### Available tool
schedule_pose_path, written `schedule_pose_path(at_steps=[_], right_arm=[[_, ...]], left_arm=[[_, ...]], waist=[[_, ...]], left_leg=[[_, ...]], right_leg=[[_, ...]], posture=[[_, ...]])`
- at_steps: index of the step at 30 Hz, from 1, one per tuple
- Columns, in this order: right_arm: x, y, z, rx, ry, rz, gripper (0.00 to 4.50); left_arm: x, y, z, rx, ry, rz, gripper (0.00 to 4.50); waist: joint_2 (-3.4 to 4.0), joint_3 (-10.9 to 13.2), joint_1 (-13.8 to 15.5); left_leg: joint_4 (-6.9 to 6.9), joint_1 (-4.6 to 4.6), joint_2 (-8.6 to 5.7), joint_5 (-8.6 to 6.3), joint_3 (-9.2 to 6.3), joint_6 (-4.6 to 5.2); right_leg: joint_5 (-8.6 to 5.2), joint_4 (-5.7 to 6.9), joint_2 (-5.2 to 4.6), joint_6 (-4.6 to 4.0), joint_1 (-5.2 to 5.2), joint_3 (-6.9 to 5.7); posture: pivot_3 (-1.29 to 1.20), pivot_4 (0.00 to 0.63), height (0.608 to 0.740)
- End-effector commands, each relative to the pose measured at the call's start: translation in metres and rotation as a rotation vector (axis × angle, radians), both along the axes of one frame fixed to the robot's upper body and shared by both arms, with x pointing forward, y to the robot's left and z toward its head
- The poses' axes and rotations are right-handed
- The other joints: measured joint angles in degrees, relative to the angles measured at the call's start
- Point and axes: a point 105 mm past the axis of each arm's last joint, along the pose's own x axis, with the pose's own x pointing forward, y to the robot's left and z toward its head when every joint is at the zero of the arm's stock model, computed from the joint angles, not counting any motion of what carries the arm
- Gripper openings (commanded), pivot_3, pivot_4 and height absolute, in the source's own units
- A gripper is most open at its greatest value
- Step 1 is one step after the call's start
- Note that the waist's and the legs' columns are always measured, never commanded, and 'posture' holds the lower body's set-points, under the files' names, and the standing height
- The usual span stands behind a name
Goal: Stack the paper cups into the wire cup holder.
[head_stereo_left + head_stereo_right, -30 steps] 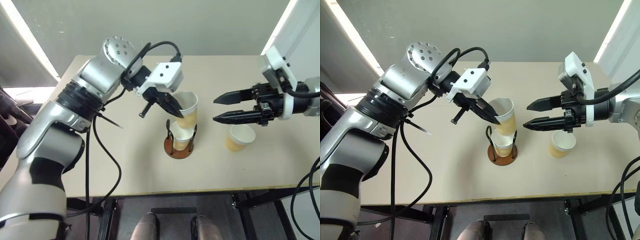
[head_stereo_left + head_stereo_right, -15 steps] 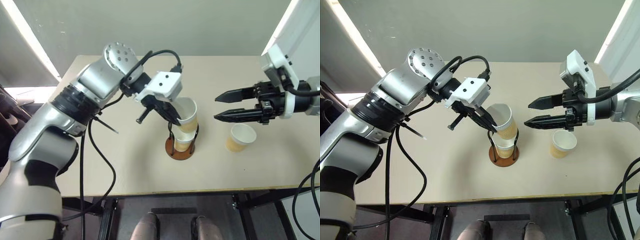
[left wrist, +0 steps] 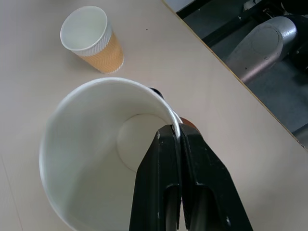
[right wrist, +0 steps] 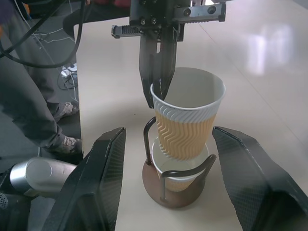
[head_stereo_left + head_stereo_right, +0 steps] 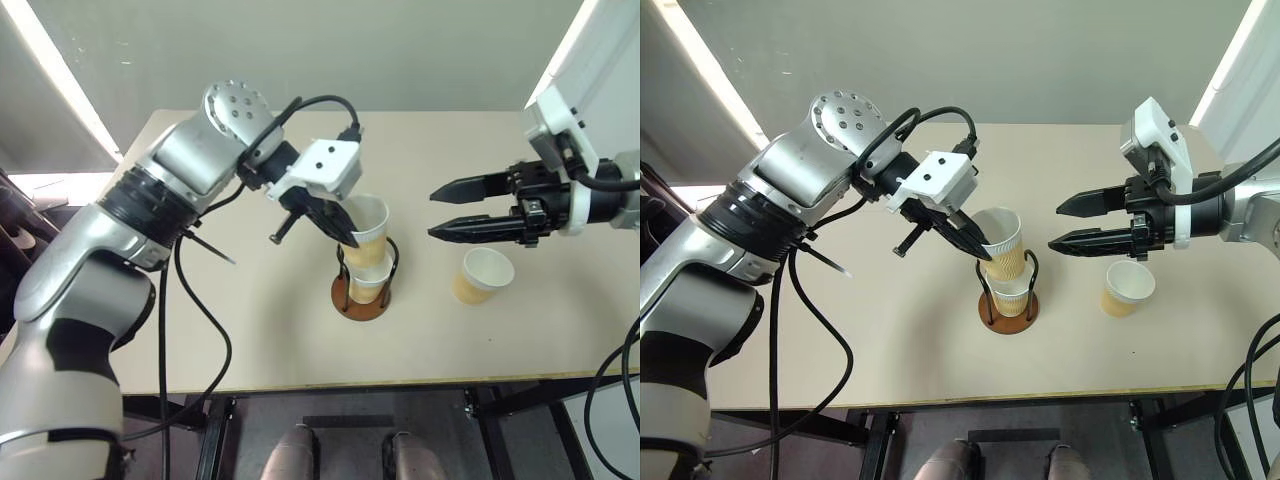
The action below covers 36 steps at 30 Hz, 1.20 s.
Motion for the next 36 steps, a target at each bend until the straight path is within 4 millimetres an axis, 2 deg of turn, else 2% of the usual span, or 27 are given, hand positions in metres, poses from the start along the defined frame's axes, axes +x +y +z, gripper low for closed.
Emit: schedule_pose_path(at_steps=[1, 9, 17, 21, 27, 31, 33, 36], right_arm=[[-0.005, 0.0, 0.011, -0.001, -0.054, 0.012, 2.96], [-0.006, -0.001, 0.01, -0.003, -0.047, 0.007, 2.96], [-0.006, -0.001, 0.01, -0.002, -0.046, 0.005, 2.96], [-0.005, -0.002, 0.009, -0.007, -0.046, 0.002, 2.96], [0.005, -0.007, 0.007, -0.03, -0.102, -0.049, 2.96], [0.004, -0.009, 0.004, -0.051, -0.113, -0.05, 2.96], [0.004, -0.014, -0.002, -0.087, -0.113, -0.061, 2.96], [0.004, -0.027, -0.024, -0.214, -0.106, -0.086, 2.96]], left_arm=[[-0.008, -0.002, 0.003, 0.012, 0.0, -0.056, 0.06], [-0.01, -0.001, -0.014, 0.059, 0.001, -0.076, 0.06], [0.001, -0.002, -0.021, 0.083, -0.068, -0.071, 0.06], [0.003, -0.008, -0.019, 0.058, -0.051, -0.052, 0.92], [0.004, -0.018, 0.001, -0.063, -0.004, -0.016, 3.02], [0.002, -0.013, 0.021, -0.175, 0.05, 0.033, 4.39], [-0.002, -0.004, 0.032, -0.234, 0.104, 0.063, 4.48], [-0.004, 0.016, 0.044, -0.298, 0.143, 0.13, 4.48]], waist=[[0.01, 0.0, 0.0], [0.01, 0.0, 0.0], [0.01, 0.0, 0.1], [0.01, 0.0, 0.1], [0.01, 0.0, 0.1], [0.0, 0.0, 0.1], [0.01, 0.0, 0.1], [0.0, 0.0, 0.1]], left_leg=[[0.01, -0.01, 0.0, 0.0, 0.0, 0.0], [0.02, 0.01, 0.02, -0.01, 0.02, -0.02], [0.05, 0.0, -0.04, -0.02, 0.06, 0.02], [0.06, 0.0, -0.02, -0.03, 0.04, 0.02], [0.06, -0.02, -0.02, -0.03, 0.06, 0.03], [0.05, -0.01, -0.02, -0.03, 0.08, 0.02], [0.04, -0.01, -0.01, -0.03, 0.08, 0.02], [0.02, -0.01, -0.01, -0.04, 0.08, 0.0]], right_leg=[[0.0, 0.0, 0.0, 0.0, 0.0, 0.0], [0.01, 0.02, 0.0, 0.02, 0.0, 0.02], [0.02, 0.02, 0.03, 0.04, 0.01, 0.01], [0.03, 0.03, 0.01, 0.07, 0.0, 0.02], [0.05, 0.02, 0.0, 0.11, 0.0, 0.02], [0.07, 0.02, 0.01, 0.13, 0.0, 0.01], [0.07, 0.01, 0.02, 0.13, 0.0, 0.02], [0.04, 0.0, 0.02, 0.17, 0.0, 0.01]], posture=[[0.0, 0.15, 0.74], [0.0, 0.15, 0.74], [0.0, 0.15, 0.74], [0.0, 0.15, 0.74], [0.0, 0.15, 0.74], [0.0, 0.15, 0.74], [0.0, 0.15, 0.74], [0.0, 0.15, 0.74]])
